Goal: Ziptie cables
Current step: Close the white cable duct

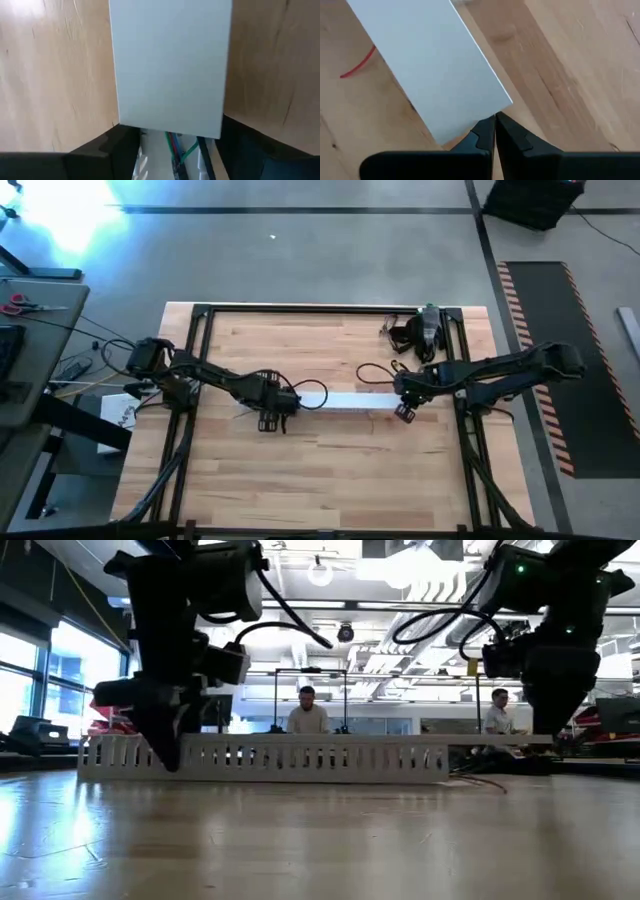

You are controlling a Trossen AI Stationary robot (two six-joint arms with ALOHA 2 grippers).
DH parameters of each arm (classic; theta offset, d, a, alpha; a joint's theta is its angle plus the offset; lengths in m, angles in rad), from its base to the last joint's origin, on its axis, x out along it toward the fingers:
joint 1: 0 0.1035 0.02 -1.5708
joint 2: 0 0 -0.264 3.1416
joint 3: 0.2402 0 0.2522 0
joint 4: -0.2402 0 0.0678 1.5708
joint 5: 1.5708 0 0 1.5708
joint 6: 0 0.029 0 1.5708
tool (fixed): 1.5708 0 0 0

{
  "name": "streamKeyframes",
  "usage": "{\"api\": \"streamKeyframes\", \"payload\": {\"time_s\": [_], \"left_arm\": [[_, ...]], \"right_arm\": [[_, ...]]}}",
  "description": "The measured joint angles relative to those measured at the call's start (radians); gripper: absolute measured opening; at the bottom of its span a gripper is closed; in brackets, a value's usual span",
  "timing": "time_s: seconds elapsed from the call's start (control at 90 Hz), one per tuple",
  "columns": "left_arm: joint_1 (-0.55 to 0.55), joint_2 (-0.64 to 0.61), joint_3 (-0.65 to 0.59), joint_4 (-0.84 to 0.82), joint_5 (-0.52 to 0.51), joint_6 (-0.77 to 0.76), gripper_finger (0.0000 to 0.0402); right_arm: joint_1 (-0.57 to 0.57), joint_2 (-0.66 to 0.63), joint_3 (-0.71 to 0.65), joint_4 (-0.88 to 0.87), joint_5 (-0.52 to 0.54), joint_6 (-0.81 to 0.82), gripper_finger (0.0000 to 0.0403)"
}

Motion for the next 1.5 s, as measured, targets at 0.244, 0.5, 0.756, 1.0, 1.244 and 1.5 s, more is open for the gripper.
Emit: {"api": "streamKeyframes", "payload": {"time_s": [0.244, 0.5, 0.756, 1.0, 1.244, 1.5], "left_arm": [[0.0, 0.002, 0.041, -0.051, 0.015, -0.022, 0.0231], [-0.001, 0.001, 0.126, -0.157, 0.004, -0.013, 0.0284], [0.0, 0.001, 0.113, -0.25, 0.03, -0.054, 0.0289], [0.0, 0.001, 0.024, -0.24, 0.026, -0.06, 0.0289], [0.0, 0.0, -0.05, -0.119, 0.026, -0.032, 0.0281], [-0.002, -0.002, -0.058, -0.085, 0.025, -0.031, 0.0237]], "right_arm": [[0.0, -0.001, 0.006, -0.08, 0.039, 0.036, 0.0], [0.0, -0.001, 0.006, -0.073, 0.023, 0.034, 0.0], [0.001, -0.001, 0.006, -0.072, 0.023, 0.033, 0.0], [0.001, -0.001, 0.006, -0.079, 0.023, 0.03, 0.0], [0.001, -0.001, 0.006, -0.091, 0.018, 0.033, 0.0], [0.001, 0.0, 0.005, -0.11, 0.011, 0.027, 0.0]]}}
